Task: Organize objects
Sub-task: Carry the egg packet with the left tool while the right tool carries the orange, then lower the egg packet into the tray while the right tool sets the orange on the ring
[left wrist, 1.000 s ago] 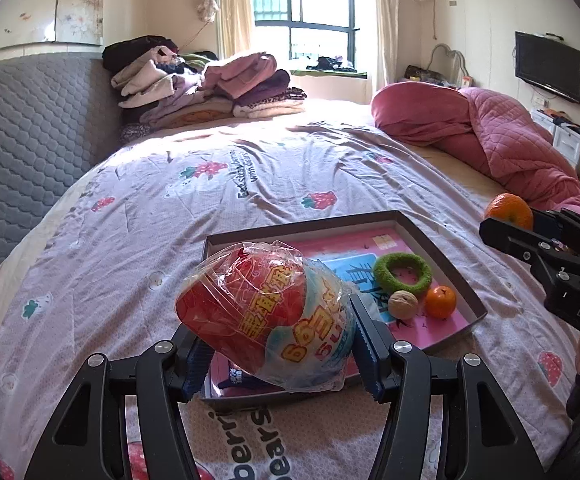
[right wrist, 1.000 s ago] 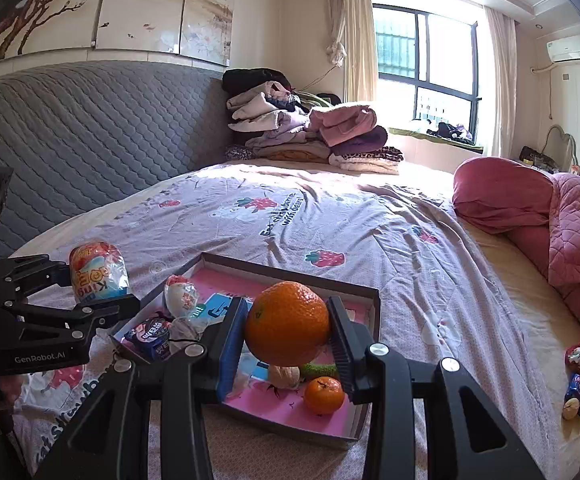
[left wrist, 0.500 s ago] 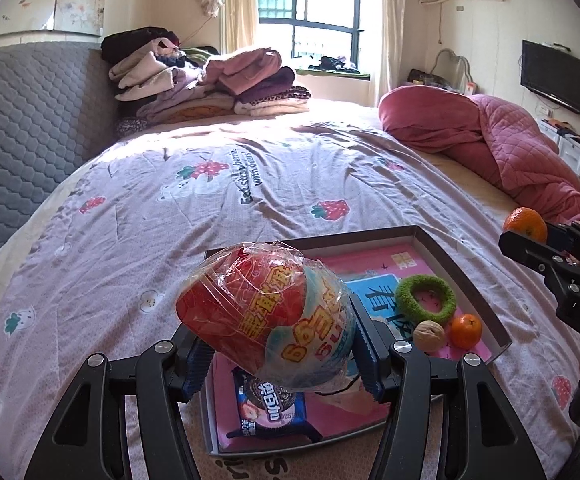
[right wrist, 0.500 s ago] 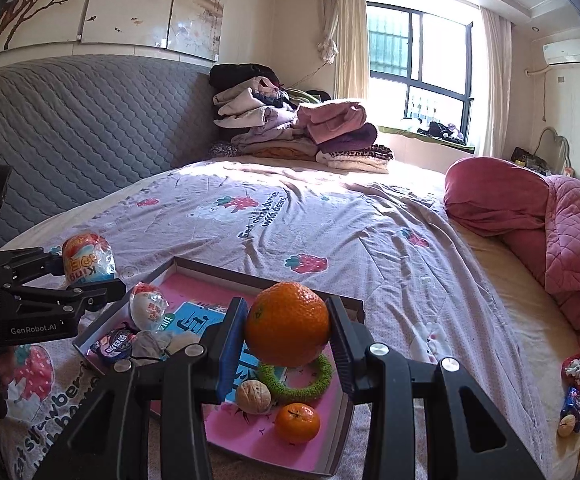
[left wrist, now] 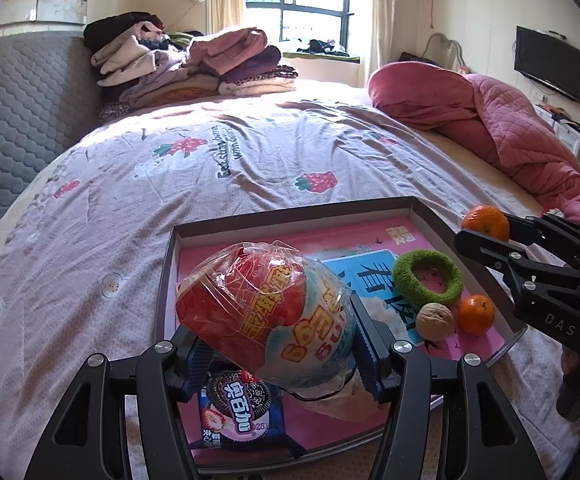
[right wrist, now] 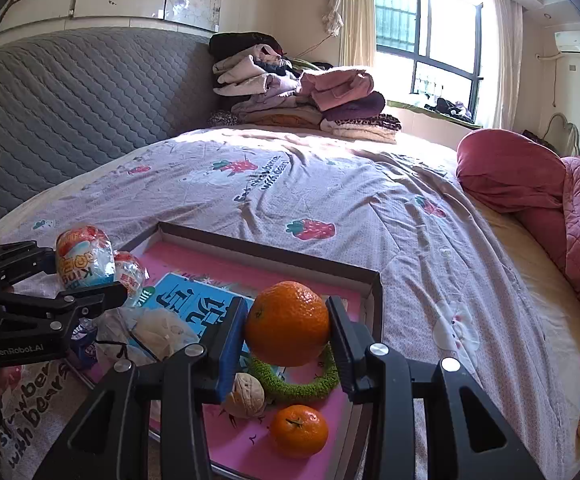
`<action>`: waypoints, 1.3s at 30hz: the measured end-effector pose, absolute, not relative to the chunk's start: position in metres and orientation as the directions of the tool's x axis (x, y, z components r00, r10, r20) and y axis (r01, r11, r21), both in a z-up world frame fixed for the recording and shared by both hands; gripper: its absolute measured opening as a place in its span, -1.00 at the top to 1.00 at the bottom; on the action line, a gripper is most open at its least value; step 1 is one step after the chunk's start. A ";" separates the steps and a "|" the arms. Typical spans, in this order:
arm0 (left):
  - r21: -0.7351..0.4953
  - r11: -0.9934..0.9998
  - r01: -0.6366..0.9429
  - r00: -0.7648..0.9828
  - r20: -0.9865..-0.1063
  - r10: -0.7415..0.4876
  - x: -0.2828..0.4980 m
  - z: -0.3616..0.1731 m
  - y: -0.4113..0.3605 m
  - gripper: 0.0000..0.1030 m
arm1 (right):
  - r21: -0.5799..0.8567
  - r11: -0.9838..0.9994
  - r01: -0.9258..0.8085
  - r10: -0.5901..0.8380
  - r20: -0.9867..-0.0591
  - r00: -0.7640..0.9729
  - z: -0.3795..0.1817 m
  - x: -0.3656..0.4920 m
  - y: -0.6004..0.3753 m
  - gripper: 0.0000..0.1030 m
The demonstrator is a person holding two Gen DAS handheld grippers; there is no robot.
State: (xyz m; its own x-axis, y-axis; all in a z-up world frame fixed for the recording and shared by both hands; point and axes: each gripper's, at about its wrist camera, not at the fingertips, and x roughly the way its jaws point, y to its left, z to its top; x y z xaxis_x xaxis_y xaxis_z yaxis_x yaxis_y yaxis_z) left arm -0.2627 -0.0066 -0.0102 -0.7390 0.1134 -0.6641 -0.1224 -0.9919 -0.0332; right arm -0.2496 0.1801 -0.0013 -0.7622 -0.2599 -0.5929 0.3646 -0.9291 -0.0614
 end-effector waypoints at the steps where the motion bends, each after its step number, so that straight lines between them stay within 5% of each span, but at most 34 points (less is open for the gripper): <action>1: -0.031 -0.992 -0.125 -0.738 -0.665 0.113 -0.263 -0.012 -0.005 -0.20 | -0.059 -0.929 0.365 -0.260 -0.598 -0.758 -0.003 -0.251 0.180 0.21; 39: 0.028 -0.977 -0.210 -0.671 -0.731 0.123 -0.262 -0.050 0.025 -0.22 | -0.067 -0.948 0.312 -0.174 -0.710 -0.682 -0.052 -0.277 0.185 0.21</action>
